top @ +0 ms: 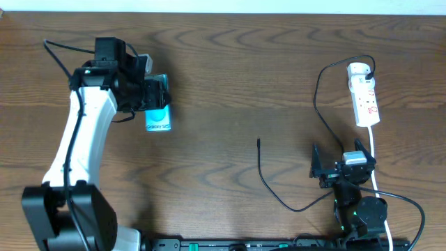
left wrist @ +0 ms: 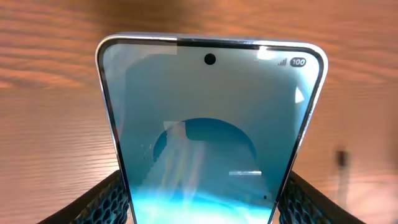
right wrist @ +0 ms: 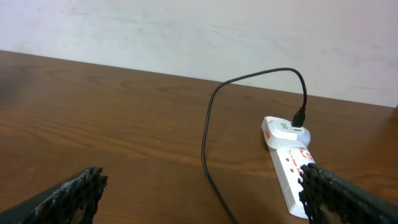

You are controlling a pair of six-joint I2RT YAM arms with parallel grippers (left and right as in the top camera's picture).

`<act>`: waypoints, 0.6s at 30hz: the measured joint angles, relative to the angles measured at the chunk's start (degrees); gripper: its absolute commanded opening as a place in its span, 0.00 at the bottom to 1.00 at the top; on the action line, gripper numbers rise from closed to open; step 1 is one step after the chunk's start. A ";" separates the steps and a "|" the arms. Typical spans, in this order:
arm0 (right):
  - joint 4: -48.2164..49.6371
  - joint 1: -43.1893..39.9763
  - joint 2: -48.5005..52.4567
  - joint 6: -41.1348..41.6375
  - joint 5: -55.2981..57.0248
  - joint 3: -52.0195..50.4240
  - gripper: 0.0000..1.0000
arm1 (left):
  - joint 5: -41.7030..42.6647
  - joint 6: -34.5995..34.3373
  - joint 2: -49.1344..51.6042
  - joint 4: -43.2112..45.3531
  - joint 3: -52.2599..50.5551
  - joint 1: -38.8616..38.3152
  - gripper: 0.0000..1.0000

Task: Plug charger to phone and switch on socket
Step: 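Lift the phone with the left gripper and raise it upright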

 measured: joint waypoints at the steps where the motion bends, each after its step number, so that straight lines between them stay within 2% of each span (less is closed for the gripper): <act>1: 0.00 0.00 0.00 0.00 0.00 0.00 0.99 | 1.64 -0.72 -0.76 0.02 0.00 0.00 0.07; 12: 0.00 0.00 0.00 0.02 0.00 0.00 0.99 | 15.61 -16.35 -2.84 -0.02 0.00 0.00 0.07; 18: 0.00 0.00 0.00 0.00 0.00 0.00 0.99 | 20.81 -31.63 -2.84 -0.02 0.00 0.00 0.07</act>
